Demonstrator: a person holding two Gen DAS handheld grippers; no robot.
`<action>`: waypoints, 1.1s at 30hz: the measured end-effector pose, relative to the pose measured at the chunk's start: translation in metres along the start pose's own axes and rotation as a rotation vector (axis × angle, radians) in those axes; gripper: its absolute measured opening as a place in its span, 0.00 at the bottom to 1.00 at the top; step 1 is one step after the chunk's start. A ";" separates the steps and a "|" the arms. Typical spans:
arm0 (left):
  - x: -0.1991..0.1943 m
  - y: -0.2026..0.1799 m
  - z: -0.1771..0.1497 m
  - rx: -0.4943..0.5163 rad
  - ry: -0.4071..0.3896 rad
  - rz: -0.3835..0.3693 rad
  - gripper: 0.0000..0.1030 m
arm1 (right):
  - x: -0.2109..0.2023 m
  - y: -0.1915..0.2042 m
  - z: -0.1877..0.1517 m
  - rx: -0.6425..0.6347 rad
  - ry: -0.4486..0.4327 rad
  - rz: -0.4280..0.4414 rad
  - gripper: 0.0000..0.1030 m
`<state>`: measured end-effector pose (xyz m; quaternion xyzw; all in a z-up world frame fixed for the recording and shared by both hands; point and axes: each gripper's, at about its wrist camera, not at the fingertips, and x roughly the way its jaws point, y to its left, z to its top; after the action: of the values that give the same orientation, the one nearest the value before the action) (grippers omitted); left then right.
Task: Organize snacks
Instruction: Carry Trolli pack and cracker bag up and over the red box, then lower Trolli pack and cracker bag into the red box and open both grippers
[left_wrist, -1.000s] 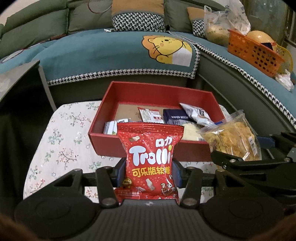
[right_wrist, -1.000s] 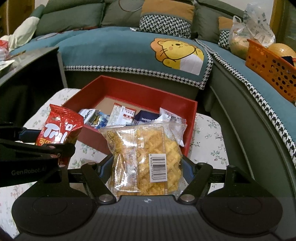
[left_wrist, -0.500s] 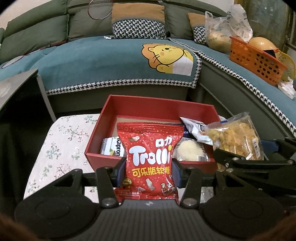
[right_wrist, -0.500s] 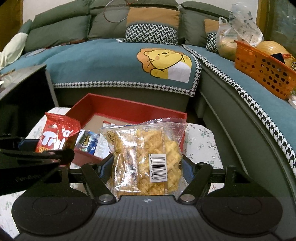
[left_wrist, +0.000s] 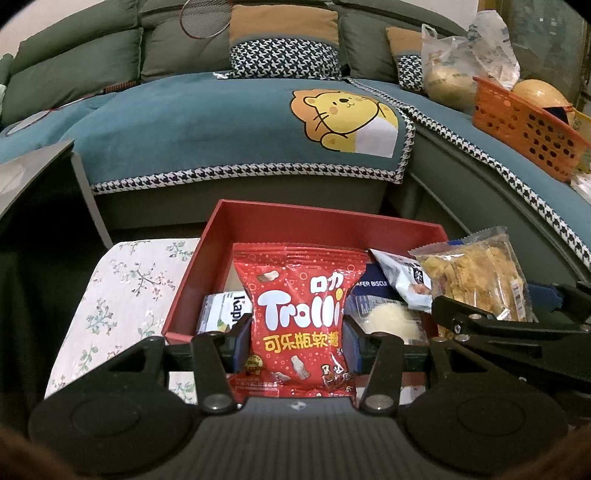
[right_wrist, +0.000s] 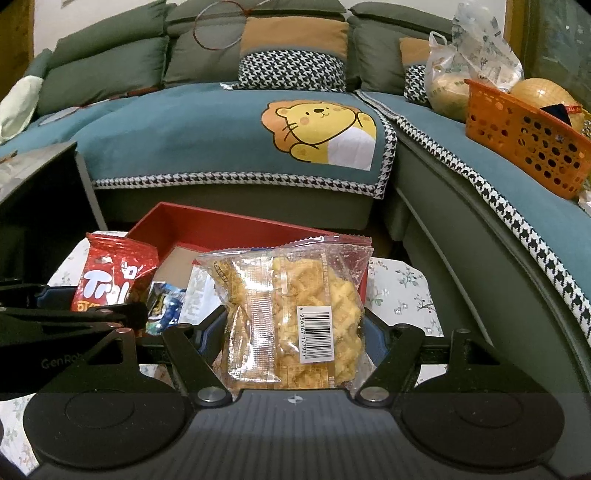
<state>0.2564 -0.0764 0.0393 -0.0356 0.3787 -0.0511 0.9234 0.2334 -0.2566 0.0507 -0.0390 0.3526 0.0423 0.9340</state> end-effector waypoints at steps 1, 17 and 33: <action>0.002 0.000 0.001 0.000 0.000 -0.001 0.55 | 0.002 -0.001 0.001 0.004 0.001 0.000 0.76; 0.045 0.006 0.013 -0.019 0.019 0.039 0.54 | 0.044 -0.001 0.009 0.016 0.027 0.005 0.76; 0.076 0.014 0.012 -0.019 0.048 0.087 0.54 | 0.078 0.005 0.006 0.022 0.042 0.020 0.77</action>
<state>0.3198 -0.0717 -0.0063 -0.0268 0.4024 -0.0082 0.9150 0.2946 -0.2471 0.0032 -0.0262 0.3729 0.0468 0.9263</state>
